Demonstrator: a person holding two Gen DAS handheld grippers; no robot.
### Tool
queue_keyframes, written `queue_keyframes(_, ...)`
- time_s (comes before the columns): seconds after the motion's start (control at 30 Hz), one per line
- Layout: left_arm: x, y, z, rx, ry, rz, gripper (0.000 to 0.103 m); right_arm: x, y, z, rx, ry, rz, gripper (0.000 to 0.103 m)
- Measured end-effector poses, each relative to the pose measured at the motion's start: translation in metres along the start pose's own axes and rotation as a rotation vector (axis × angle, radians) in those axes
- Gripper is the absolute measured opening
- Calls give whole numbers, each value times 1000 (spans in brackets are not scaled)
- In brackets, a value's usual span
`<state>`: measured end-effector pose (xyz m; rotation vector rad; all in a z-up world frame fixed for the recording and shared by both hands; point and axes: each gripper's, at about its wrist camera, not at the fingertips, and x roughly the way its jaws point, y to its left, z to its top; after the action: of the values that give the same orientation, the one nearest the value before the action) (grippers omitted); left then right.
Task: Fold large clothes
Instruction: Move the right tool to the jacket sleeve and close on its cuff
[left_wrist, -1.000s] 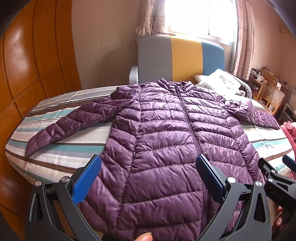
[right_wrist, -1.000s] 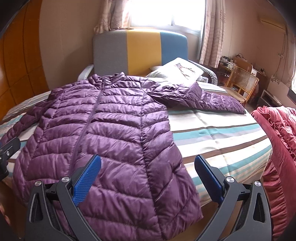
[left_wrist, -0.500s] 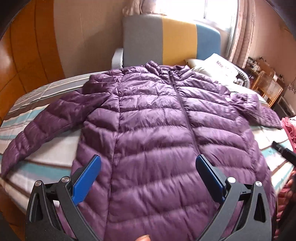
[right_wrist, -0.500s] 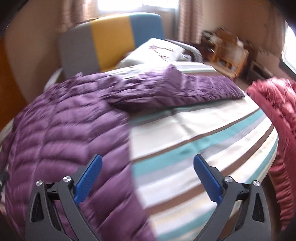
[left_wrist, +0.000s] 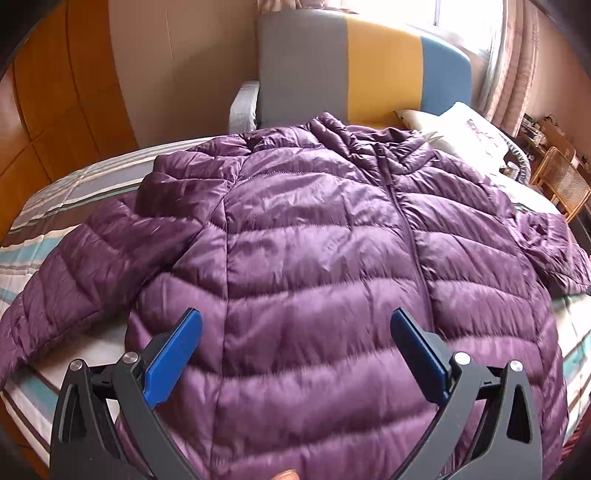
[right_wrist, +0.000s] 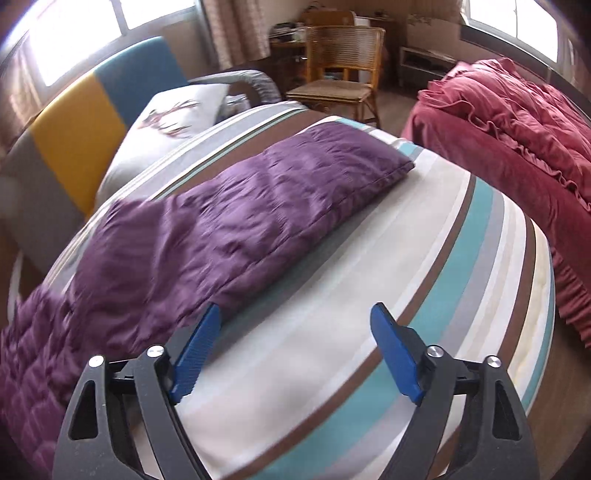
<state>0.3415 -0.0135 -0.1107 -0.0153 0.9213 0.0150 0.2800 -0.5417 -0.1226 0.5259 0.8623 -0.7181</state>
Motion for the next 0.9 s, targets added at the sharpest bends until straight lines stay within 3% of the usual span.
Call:
queue_keyframes(0.17,22,-3,11,-4,22,-6,101,26,-13,29,65,6,-36,80)
queue_keyframes(0.33,41,-9,19,-4,51,-9,101,52,-21,50,137,24,-7,69)
queue_keyframes(0.47,51,-13,17,-6,59,0,101,58,-17,60,125,17,7,19)
queue_keyframes(0.53,53,-15,16,1,57,7,101,56,-15,67,95,6,-13,8)
queue_keyframes(0.77,59,-16,16,18,49,10,101,44,-32,67,32,-20,-94,5)
queue_keyframes(0.9,54,-10,12,16,47,3,101,12,-16,64,-26,-111,-54,5)
